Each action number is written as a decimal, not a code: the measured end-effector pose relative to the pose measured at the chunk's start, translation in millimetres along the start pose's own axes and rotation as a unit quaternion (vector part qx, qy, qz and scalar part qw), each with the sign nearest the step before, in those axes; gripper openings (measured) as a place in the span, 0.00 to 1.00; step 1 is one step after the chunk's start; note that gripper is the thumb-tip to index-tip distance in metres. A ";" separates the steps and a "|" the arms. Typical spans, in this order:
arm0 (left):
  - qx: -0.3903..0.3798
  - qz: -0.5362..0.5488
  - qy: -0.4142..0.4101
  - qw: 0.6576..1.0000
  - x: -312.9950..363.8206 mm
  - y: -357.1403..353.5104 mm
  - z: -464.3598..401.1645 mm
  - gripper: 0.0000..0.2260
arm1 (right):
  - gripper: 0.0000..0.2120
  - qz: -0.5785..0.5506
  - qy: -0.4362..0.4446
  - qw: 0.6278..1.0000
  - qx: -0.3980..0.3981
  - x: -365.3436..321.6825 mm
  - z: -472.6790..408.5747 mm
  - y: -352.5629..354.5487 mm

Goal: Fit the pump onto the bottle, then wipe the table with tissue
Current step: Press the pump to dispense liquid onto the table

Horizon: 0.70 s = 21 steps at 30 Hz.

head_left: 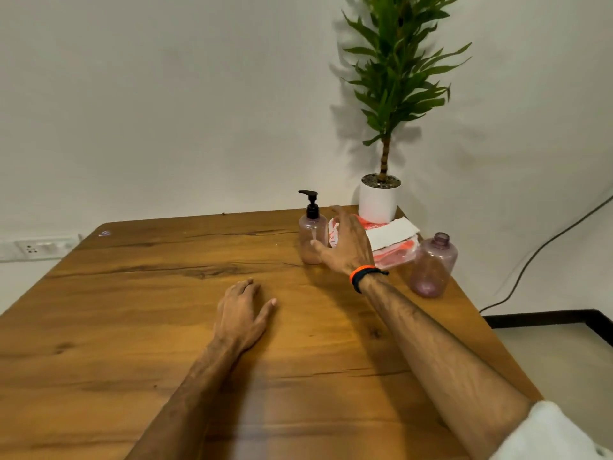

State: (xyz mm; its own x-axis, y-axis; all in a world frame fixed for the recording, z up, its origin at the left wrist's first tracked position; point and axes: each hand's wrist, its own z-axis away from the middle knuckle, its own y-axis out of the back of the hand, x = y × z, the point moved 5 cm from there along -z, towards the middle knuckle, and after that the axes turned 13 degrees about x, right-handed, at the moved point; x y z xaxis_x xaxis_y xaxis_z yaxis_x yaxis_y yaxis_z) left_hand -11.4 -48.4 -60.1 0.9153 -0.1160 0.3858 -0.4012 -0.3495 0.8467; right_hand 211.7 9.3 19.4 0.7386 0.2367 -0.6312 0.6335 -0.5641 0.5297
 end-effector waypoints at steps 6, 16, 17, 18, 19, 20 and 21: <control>0.020 0.002 -0.006 1.000 -15.7 -2.9 0.4 0.31 | 0.47 -0.031 0.037 0.999 0.000 -6.7 -26.5 -26.4; 0.025 0.023 -0.007 0.999 -22.0 -10.2 -1.0 0.31 | 0.50 -0.090 0.056 0.994 0.007 0.4 -33.9 -51.8; 0.027 0.021 -0.009 0.999 -22.6 -11.0 -1.0 0.30 | 0.50 -0.091 0.056 0.994 0.008 0.9 -33.1 -53.6; 0.029 0.020 -0.013 0.999 -23.0 -11.4 -0.9 0.29 | 0.50 -0.091 0.058 0.994 0.010 1.1 -33.0 -54.4; 0.031 0.019 -0.015 0.999 -23.1 -11.7 -0.7 0.28 | 0.50 -0.092 0.061 0.994 0.011 0.9 -33.3 -54.4; 0.031 0.019 -0.015 0.999 -22.9 -11.6 -0.4 0.29 | 0.49 -0.094 0.065 0.993 0.011 0.6 -33.4 -53.6; 0.030 0.020 -0.013 0.999 -22.9 -11.3 -0.2 0.30 | 0.47 -0.097 0.070 0.993 0.010 -0.4 -33.1 -52.4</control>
State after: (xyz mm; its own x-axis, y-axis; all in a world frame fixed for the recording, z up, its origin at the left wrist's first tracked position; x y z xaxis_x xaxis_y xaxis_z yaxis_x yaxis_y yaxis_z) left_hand -27.8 -41.6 -78.4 0.8994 -0.1552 0.4088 -0.4355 -0.3998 0.8065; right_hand 185.8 65.0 10.7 0.6297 0.4493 -0.6337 0.7626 -0.5131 0.3939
